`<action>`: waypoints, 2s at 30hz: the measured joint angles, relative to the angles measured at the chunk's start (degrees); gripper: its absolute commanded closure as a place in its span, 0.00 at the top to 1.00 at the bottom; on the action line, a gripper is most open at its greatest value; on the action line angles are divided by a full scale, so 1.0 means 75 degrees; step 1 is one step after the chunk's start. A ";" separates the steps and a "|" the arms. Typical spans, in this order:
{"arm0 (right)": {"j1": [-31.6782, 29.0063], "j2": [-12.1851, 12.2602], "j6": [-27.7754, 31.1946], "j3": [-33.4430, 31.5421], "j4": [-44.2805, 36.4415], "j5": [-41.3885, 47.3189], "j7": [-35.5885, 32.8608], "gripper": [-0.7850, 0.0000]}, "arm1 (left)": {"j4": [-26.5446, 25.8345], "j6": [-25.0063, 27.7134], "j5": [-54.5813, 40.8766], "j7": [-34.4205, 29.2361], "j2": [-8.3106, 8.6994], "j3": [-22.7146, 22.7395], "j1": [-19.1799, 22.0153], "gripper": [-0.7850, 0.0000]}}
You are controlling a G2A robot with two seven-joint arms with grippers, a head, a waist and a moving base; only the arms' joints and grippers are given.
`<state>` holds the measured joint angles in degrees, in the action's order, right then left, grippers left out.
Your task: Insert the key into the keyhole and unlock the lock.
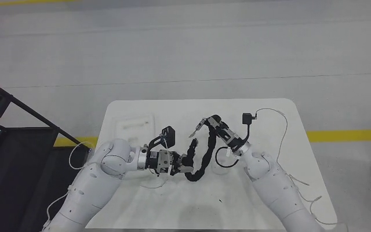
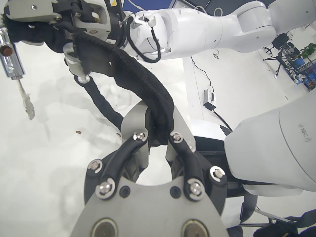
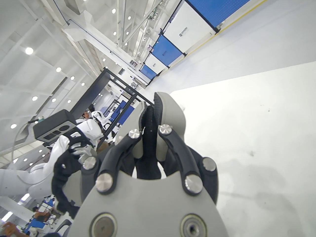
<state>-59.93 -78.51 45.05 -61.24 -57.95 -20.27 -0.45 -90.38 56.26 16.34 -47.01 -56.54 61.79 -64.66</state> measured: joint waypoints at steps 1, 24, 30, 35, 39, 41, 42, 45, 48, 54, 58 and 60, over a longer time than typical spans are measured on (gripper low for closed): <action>-0.0007 -0.0012 -0.0014 0.0014 0.0006 -0.0100 0.0119 0.00 | -0.0025 0.0033 -0.0057 -0.0004 0.0021 0.0025 -0.0043 0.00; -0.0953 0.0305 0.1030 -0.1175 -0.1484 0.2313 -0.1222 0.00 | 0.2306 -0.5038 -0.3076 -0.1978 -0.0328 -0.1130 0.2027 0.00; -0.0966 0.0311 0.0918 -0.1184 -0.1560 0.2318 -0.1301 0.00 | 0.3197 -0.5753 -0.3219 -0.2056 -0.0618 -0.1687 0.2793 1.00; -0.0934 0.0308 0.0903 -0.1230 -0.1524 0.2241 -0.1209 0.00 | 0.3447 -0.7219 -0.2128 -0.1502 -0.0804 -0.2237 0.3162 1.00; -0.0917 0.0305 0.0917 -0.1288 -0.1494 0.2186 -0.1094 0.00 | 0.3110 -0.8163 -0.1465 -0.1670 -0.0877 -0.2580 0.3245 1.00; -0.0915 0.0306 0.0933 -0.1310 -0.1482 0.2188 -0.1082 0.00 | 0.2813 -0.7892 -0.1598 -0.1873 -0.0849 -0.2518 0.3125 1.00; -0.0915 0.0306 0.0940 -0.1316 -0.1476 0.2195 -0.1082 0.00 | 0.2689 -0.7591 -0.1677 -0.2007 -0.0819 -0.2460 0.3064 0.11; -0.0912 0.0308 0.0956 -0.1328 -0.1462 0.2211 -0.1096 0.00 | 0.2323 -0.6625 -0.2040 -0.2477 -0.0686 -0.2138 0.2794 0.00; -0.0906 0.0307 0.0967 -0.1326 -0.1448 0.2236 -0.1126 0.00 | 0.2107 -0.5947 -0.2804 -0.3163 -0.0543 -0.1723 0.2519 0.00; -0.0893 0.0311 0.0987 -0.1348 -0.1438 0.2326 -0.1191 0.00 | 0.2164 -0.5203 -0.4197 -0.4453 -0.0305 -0.0927 0.2195 0.00; -0.0906 0.0324 0.1000 -0.1411 -0.1446 0.2448 -0.1234 0.00 | 0.2271 -0.4887 -0.5483 -0.5072 -0.0158 -0.0365 0.1928 0.00; -0.0916 0.0334 0.1002 -0.1451 -0.1449 0.2509 -0.1264 0.00 | 0.2237 -0.4802 -0.6032 -0.4953 -0.0053 -0.0018 0.1724 0.00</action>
<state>-66.80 -76.00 52.57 -72.12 -68.82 -1.46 -9.93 -73.61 20.24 -28.90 -84.16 -56.93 61.65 -51.73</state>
